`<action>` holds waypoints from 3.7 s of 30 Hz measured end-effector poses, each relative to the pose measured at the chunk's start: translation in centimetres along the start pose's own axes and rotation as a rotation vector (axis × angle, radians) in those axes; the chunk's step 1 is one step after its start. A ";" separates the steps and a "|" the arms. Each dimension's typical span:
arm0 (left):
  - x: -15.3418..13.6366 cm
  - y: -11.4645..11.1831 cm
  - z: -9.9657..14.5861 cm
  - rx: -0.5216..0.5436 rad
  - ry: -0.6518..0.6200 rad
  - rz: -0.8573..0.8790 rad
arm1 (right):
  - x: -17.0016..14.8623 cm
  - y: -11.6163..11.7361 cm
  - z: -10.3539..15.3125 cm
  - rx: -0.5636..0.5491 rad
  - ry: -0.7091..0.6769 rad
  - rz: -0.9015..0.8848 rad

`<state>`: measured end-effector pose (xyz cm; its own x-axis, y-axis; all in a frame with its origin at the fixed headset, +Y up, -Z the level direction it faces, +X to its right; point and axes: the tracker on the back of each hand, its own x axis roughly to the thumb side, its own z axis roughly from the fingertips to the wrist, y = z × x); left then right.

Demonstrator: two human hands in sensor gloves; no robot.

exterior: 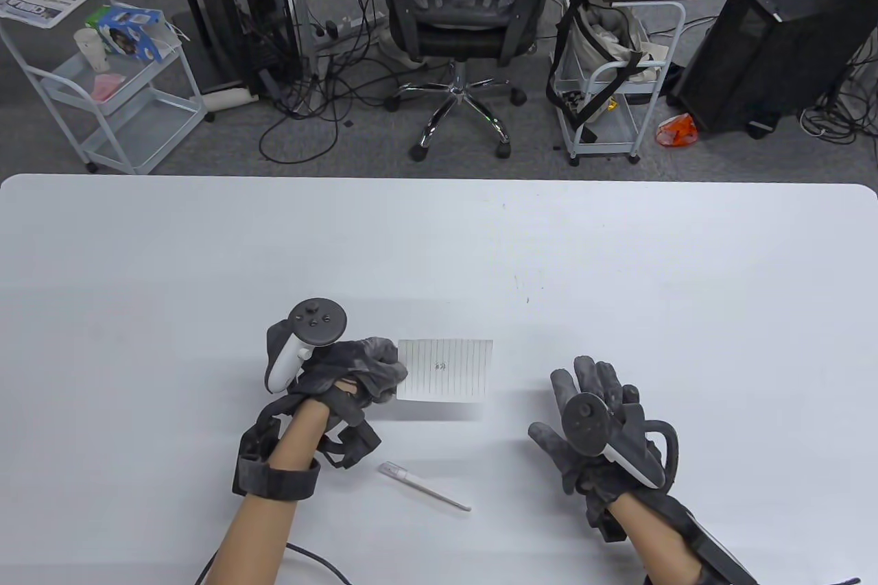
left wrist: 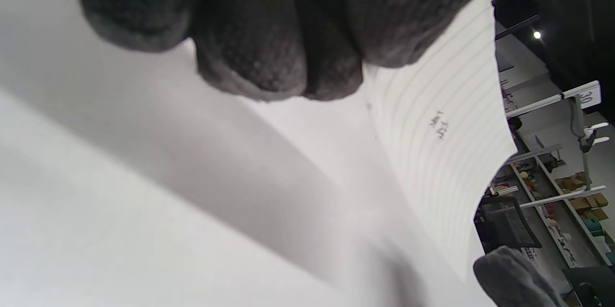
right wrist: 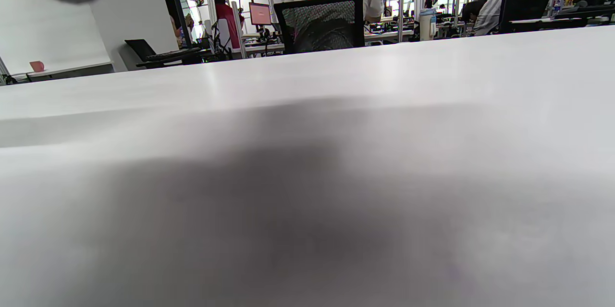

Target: Squeeze and apply correction pen on text

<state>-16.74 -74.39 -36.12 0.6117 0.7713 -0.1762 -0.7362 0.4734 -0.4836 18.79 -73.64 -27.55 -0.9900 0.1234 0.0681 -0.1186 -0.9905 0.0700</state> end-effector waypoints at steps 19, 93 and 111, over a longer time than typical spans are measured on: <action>-1.8 -2.9 -1.5 -0.044 0.242 -0.102 | -0.3 0.2 -0.2 0.030 0.028 -0.003; -0.5 -11.4 8.2 0.076 -0.368 -1.299 | -0.5 0.8 -0.3 0.040 0.039 -0.023; 0.1 -10.4 8.4 0.090 -0.383 -1.183 | -0.7 0.4 -0.3 0.021 0.043 -0.036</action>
<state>-11.47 -75.65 -23.95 0.7995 -0.0811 0.5951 0.1821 0.9769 -0.1115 19.43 -74.11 -27.86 -0.9876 0.1556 0.0223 -0.1529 -0.9839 0.0925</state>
